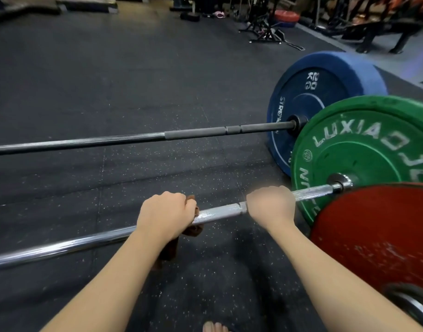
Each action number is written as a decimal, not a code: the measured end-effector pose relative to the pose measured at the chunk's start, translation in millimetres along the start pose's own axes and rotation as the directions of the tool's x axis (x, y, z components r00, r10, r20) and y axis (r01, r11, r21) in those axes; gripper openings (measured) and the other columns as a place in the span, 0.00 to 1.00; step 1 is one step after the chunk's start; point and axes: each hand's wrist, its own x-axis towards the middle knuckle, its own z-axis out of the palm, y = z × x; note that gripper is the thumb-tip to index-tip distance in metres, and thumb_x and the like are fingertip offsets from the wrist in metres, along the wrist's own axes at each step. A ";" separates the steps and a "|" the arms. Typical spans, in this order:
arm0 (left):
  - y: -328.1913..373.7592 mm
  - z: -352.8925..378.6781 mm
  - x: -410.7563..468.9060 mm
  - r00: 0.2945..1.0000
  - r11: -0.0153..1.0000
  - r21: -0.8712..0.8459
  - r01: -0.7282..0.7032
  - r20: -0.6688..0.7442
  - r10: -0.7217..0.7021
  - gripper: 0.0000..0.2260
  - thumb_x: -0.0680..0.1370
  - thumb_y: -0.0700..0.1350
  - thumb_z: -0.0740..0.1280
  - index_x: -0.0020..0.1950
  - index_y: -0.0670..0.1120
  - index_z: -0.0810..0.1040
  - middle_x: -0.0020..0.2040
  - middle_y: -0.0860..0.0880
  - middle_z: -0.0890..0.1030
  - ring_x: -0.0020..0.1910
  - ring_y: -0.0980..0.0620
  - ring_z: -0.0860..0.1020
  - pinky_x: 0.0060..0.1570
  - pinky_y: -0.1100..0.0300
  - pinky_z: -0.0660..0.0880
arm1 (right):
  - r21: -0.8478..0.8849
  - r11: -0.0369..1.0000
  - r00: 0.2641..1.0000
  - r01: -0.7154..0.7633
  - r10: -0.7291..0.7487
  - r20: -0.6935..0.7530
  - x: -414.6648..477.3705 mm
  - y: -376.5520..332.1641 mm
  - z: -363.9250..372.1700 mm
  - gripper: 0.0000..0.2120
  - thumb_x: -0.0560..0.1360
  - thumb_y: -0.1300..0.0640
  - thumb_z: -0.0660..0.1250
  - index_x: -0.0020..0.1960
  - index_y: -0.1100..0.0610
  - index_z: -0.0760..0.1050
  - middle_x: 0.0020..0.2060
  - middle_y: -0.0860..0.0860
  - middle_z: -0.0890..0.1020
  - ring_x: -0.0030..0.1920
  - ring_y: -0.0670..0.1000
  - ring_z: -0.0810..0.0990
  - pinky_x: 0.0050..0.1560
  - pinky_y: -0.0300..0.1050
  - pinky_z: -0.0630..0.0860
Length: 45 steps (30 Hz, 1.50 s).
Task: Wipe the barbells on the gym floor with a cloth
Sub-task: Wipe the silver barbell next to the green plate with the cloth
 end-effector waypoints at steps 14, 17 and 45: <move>53.1 24.3 17.6 0.989 0.985 -0.116 -0.125 -0.094 0.115 0.22 0.83 0.55 0.53 0.37 0.46 0.75 0.34 0.50 0.75 0.38 0.43 0.75 0.41 0.53 0.72 | 0.059 0.998 1.000 0.008 -0.009 0.013 -8.0 0.1 0.1 0.19 0.74 0.56 0.57 0.24 0.52 0.63 0.21 0.47 0.65 0.25 0.55 0.62 0.34 0.47 0.55; 53.3 22.3 16.9 0.989 0.983 -0.135 -0.128 -0.094 0.115 0.23 0.83 0.56 0.52 0.39 0.46 0.78 0.35 0.50 0.77 0.37 0.44 0.76 0.43 0.53 0.74 | 0.143 0.987 0.997 -0.070 0.067 0.025 -8.3 4.6 -5.9 0.22 0.80 0.51 0.58 0.27 0.50 0.61 0.24 0.43 0.63 0.29 0.52 0.64 0.37 0.48 0.58; 95.3 26.6 45.8 0.958 0.973 -0.117 -0.197 0.190 0.217 0.18 0.84 0.53 0.50 0.44 0.47 0.74 0.52 0.41 0.82 0.51 0.36 0.78 0.51 0.50 0.72 | 0.204 0.955 0.938 -0.217 0.261 -0.226 -20.3 58.5 16.3 0.16 0.78 0.60 0.54 0.31 0.52 0.63 0.30 0.46 0.64 0.34 0.51 0.63 0.45 0.49 0.62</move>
